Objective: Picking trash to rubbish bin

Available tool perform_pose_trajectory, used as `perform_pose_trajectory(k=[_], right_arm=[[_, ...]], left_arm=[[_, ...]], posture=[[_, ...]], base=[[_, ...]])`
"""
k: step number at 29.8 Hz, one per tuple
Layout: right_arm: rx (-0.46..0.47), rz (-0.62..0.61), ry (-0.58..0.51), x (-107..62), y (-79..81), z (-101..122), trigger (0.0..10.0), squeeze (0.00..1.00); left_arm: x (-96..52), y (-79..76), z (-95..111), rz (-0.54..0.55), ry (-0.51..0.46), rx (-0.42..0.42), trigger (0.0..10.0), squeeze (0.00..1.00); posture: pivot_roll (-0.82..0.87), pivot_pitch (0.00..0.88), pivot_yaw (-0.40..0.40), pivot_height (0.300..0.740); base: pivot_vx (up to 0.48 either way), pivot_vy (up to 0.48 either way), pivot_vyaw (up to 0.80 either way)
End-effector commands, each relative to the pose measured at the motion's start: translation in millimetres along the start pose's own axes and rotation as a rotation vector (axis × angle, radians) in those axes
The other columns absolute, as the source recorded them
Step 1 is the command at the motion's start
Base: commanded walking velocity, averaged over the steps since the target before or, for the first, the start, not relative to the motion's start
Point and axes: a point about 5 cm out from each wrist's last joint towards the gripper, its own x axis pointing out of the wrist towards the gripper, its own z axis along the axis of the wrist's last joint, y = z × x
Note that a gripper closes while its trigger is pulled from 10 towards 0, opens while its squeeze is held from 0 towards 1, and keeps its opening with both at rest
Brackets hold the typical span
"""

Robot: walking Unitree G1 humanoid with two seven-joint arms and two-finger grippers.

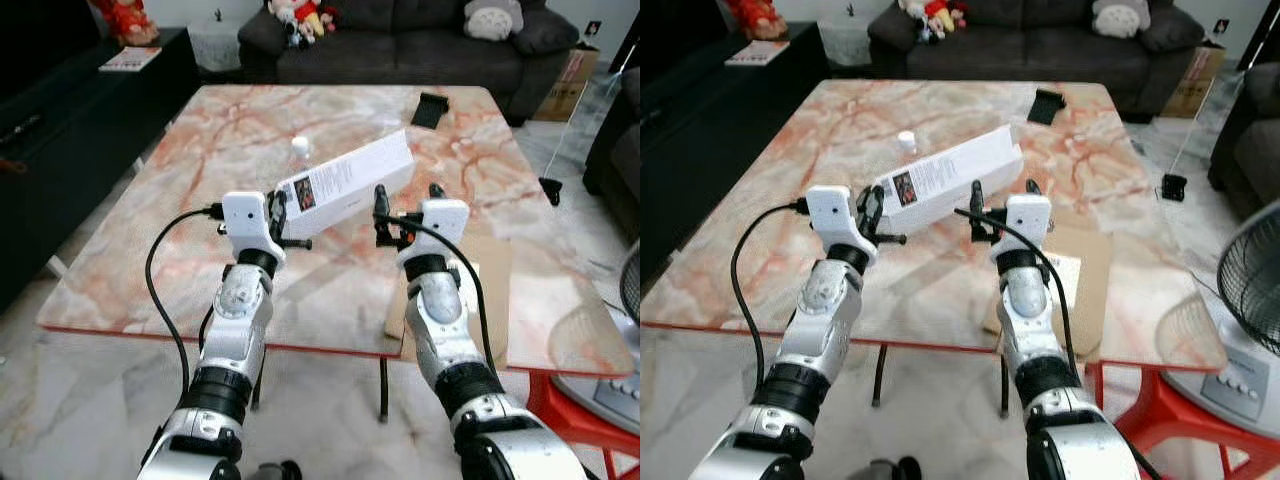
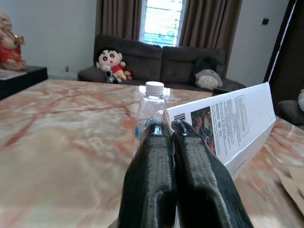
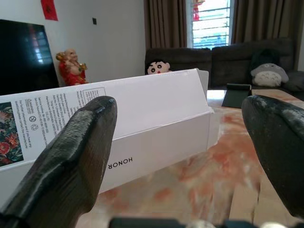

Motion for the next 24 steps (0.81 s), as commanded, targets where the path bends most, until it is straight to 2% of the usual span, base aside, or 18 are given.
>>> perform_pose_trajectory(k=[1, 24], right_arm=[[0.006, 0.009, 0.004, 0.5, 2.5, 0.0, 10.0, 0.00], [0.003, 0.012, 0.013, 0.1, 2.1, -1.2, 10.0, 0.00]], left_arm=[[2.3, -1.5, 4.2, -0.019, -0.018, 0.017, 10.0, 0.00], [1.8, 1.1, 3.3, -0.011, -0.016, 0.015, 10.0, 0.00]], posture=[[0.03, 0.000, 0.046, 0.740], [0.03, 0.000, 0.041, 0.740]], base=[[-0.266, 0.000, 0.00], [-0.254, 0.000, 0.00]])
